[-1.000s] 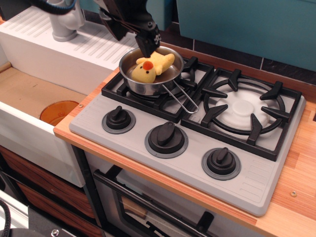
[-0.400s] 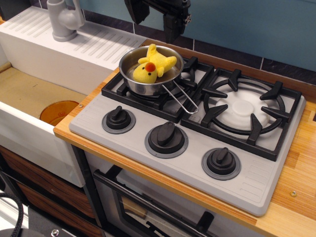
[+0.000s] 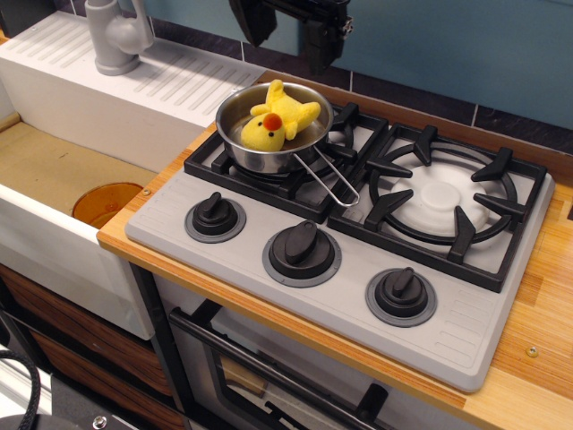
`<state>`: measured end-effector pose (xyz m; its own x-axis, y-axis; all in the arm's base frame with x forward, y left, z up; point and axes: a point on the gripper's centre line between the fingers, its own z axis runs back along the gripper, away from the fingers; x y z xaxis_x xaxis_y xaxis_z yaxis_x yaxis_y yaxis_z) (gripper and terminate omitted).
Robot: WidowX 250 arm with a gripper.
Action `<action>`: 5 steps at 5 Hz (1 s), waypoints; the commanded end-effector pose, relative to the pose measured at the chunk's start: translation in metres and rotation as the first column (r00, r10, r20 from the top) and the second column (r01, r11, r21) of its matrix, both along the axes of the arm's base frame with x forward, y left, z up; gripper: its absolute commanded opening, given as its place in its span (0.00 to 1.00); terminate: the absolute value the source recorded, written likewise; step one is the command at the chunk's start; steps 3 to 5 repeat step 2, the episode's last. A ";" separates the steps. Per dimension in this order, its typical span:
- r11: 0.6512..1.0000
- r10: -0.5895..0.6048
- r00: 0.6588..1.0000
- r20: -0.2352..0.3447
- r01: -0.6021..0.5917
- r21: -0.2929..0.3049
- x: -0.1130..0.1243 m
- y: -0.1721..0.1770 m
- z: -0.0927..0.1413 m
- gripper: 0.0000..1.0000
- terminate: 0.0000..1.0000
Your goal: Put pan on stove and put stuffedduck in pan
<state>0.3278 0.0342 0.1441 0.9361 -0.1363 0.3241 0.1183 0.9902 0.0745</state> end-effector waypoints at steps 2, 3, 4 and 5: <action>0.999 0.009 1.000 0.022 -0.008 -0.041 0.011 0.000 0.002 1.00 1.00; 0.999 0.009 1.000 0.022 -0.008 -0.041 0.011 0.000 0.002 1.00 1.00; 0.999 0.009 1.000 0.022 -0.008 -0.041 0.011 0.000 0.002 1.00 1.00; 0.999 0.009 1.000 0.022 -0.008 -0.041 0.011 0.000 0.002 1.00 1.00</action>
